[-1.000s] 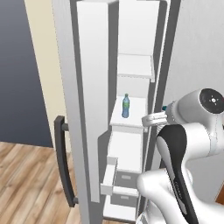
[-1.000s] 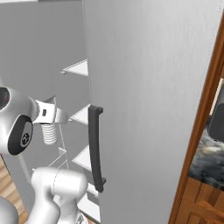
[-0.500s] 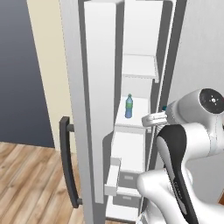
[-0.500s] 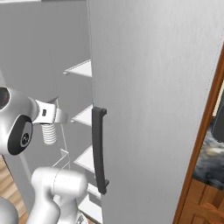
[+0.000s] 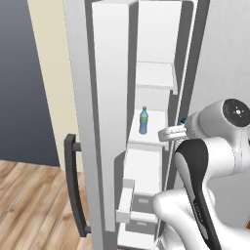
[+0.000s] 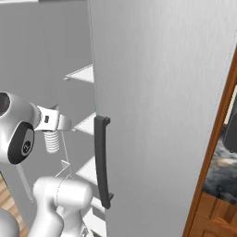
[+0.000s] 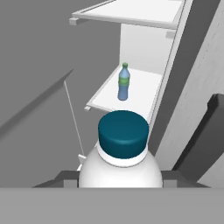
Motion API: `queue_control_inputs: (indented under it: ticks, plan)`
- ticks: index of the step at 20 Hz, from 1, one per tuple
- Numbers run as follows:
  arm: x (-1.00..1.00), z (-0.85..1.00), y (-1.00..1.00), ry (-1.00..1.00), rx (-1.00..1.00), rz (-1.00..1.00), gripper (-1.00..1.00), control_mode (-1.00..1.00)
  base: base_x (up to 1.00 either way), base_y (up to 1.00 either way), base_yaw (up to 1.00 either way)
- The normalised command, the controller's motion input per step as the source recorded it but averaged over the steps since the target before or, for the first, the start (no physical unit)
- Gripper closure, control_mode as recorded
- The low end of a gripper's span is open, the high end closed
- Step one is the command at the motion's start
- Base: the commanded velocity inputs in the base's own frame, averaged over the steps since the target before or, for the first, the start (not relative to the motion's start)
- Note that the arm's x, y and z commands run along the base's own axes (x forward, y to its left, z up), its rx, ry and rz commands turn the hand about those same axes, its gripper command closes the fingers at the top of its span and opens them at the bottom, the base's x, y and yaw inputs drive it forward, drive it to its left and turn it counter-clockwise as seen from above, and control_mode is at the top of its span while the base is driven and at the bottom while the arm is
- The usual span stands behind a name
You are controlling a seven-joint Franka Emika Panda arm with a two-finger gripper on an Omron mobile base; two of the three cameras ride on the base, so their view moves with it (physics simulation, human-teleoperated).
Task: Take the bottled waters from the counter and place them in the freezer to freeze. Close the freezer door after placing the bottles.
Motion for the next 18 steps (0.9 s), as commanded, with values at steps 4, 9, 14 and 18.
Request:
queue_control_inputs:
  ticks: [4,9,14,18]
  plan:
    - [0.00,0.00,0.00,0.00,0.00,0.00,1.00,1.00,0.37,0.09,-0.02]
    - [0.00,0.00,0.00,0.00,0.00,0.00,1.00,1.00,0.25,0.19,-0.01]
    - [0.00,0.00,0.00,0.00,0.00,0.00,1.00,1.00,0.21,0.20,0.00]
    - [0.00,0.00,0.00,0.00,0.00,0.00,1.00,1.00,0.23,0.19,0.00]
